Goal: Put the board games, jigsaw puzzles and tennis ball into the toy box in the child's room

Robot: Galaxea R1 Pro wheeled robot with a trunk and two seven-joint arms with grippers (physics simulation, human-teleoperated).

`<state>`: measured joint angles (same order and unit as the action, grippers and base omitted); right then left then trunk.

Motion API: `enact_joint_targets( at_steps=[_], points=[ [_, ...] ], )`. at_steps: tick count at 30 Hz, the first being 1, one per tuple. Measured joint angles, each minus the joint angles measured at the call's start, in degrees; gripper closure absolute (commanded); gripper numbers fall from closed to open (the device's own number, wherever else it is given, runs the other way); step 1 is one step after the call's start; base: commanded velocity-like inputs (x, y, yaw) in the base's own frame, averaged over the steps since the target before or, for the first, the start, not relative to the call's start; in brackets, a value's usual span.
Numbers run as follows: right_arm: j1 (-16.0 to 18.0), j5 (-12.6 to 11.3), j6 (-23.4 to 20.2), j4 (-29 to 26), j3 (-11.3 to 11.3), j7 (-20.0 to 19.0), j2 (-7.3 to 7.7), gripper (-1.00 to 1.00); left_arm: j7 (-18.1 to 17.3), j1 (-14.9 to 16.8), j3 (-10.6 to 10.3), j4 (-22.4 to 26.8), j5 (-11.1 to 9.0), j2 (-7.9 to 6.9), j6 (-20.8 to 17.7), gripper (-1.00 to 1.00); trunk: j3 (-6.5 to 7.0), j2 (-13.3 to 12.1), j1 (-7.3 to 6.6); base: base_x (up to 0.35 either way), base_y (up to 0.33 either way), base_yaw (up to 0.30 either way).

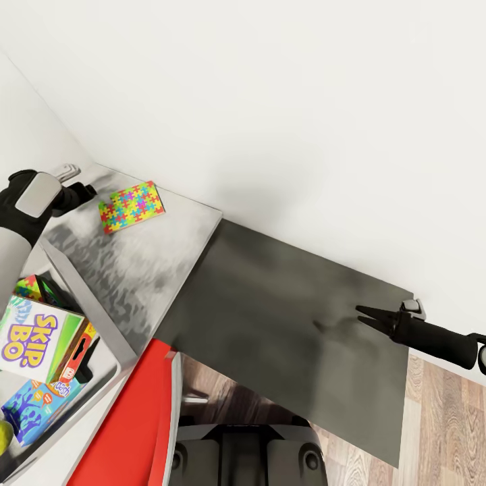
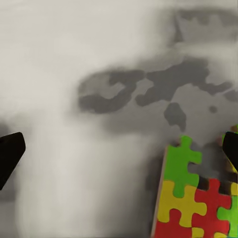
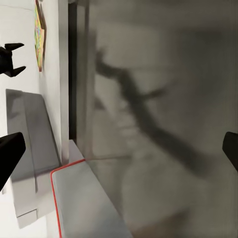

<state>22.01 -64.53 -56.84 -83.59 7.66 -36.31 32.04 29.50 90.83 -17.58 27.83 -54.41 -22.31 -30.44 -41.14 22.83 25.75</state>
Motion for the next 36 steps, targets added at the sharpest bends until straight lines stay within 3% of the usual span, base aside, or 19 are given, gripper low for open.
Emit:
enact_joint_targets(
  at_steps=[14, 26, 29, 34, 36],
  points=[
    [0.0, -0.07, 0.0, -0.18, 0.61, 0.0, 0.03, -1.0, -3.07, 0.0, -0.2, -1.5, -0.01, -0.71, 0.19, -1.0, -0.06, 0.0, 0.0, 0.0, 0.0, 0.0],
    [0.0, -0.02, -0.07, -0.46, 7.9, 0.02, 0.29, -1.0, -3.49, 0.06, -0.23, -1.47, 0.12, -0.89, 2.51, -1.0, -0.77, 0.0, 0.0, 0.0, 0.0, 0.0],
    [0.0, -0.07, -0.08, -0.66, 9.01, 0.02, 1.06, -1.0, -3.5, 0.07, -0.23, -1.47, 0.13, -0.89, 2.63, -1.0, -0.86, 0.0, 0.0, 0.0, 0.0, 0.0],
    [0.0, -0.42, -0.1, -1.05, 12.3, 0.0, 4.56, -1.0, -3.51, 0.08, -0.24, -1.48, 0.15, -0.9, 2.77, -1.0, -0.93, 0.0, 0.0, 0.0, 0.0, 0.0],
    [-0.01, -0.47, -0.11, -1.09, 12.73, -0.02, 5.12, -1.0, -3.52, 0.09, -0.25, -1.48, 0.15, -0.89, 2.78, -1.0, -0.95, 0.0, 0.0, 0.0, 0.0, 0.0]
  ],
)
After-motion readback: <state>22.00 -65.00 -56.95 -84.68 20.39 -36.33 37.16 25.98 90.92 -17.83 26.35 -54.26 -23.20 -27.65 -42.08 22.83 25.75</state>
